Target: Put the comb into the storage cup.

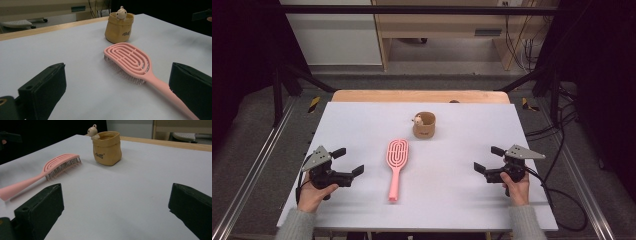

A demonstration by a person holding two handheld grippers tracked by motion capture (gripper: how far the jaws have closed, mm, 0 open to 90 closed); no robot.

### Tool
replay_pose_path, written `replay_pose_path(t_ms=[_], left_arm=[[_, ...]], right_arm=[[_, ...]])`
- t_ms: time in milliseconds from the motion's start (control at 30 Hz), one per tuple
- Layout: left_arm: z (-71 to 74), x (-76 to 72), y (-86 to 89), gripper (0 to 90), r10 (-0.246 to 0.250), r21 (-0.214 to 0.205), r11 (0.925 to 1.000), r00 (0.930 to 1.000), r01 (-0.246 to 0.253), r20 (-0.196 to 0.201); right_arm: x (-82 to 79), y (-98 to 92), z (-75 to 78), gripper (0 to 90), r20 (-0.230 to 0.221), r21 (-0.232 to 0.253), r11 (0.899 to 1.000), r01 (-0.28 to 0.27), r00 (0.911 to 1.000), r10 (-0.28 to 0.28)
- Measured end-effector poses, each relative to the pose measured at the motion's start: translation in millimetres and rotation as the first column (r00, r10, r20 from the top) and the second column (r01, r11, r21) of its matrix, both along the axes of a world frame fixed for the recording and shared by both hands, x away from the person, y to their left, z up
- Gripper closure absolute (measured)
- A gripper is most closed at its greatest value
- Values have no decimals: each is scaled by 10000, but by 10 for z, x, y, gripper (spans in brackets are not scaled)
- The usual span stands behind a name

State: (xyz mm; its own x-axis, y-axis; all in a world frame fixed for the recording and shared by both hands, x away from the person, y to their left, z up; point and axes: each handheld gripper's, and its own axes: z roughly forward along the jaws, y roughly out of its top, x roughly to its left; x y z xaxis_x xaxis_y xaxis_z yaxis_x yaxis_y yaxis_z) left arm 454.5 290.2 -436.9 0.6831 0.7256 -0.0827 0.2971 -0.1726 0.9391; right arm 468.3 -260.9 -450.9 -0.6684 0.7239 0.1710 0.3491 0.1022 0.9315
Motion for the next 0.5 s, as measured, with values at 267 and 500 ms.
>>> replay_pose_path(t_ms=[267,500], left_arm=[[10,4,-13,8,48,-6,10000,10000,-48,-81],[42,-4,-40,8,75,85,9999,9999,-74,-81]], right_arm=[[-7,-11,10,4,-24,73,10000,10,10000,-9],[-7,-19,15,4,13,30,10000,15,10000,-15]])
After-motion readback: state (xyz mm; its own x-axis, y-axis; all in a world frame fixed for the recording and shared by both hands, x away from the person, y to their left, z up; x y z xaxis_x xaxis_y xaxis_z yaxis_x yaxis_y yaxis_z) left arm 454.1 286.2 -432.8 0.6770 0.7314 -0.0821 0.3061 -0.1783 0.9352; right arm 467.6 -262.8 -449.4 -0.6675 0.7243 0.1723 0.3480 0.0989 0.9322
